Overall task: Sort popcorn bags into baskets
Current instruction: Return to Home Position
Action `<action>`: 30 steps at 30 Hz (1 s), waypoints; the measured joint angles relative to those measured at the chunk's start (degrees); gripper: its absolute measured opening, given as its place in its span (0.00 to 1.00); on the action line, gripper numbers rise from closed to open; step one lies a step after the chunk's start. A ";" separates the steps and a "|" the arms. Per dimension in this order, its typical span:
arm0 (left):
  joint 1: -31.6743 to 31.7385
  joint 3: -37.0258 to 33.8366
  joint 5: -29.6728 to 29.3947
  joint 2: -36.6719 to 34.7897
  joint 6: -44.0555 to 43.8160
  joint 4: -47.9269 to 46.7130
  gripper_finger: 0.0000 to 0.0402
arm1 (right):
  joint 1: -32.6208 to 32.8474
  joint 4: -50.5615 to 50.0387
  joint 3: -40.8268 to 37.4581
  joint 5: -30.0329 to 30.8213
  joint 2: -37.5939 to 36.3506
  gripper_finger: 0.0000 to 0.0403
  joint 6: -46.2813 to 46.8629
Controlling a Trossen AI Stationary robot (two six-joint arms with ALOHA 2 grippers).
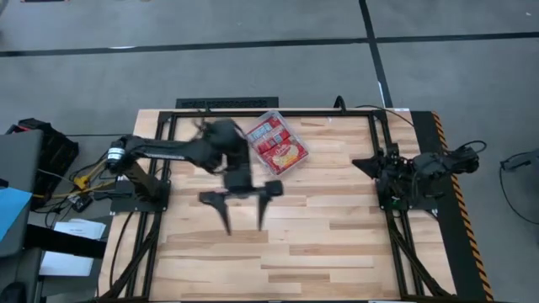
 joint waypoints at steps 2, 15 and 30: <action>0.04 3.49 2.72 -1.71 -1.53 2.45 0.75 | -0.02 0.63 -0.48 0.08 -0.04 0.07 0.00; -26.99 -17.79 -58.06 -41.06 21.71 -25.58 0.75 | -0.13 -1.44 -0.56 1.10 -0.04 0.08 -1.06; -44.64 -65.45 -94.19 -92.55 15.67 -11.51 0.75 | -1.64 0.08 8.90 5.68 -0.28 0.06 -5.83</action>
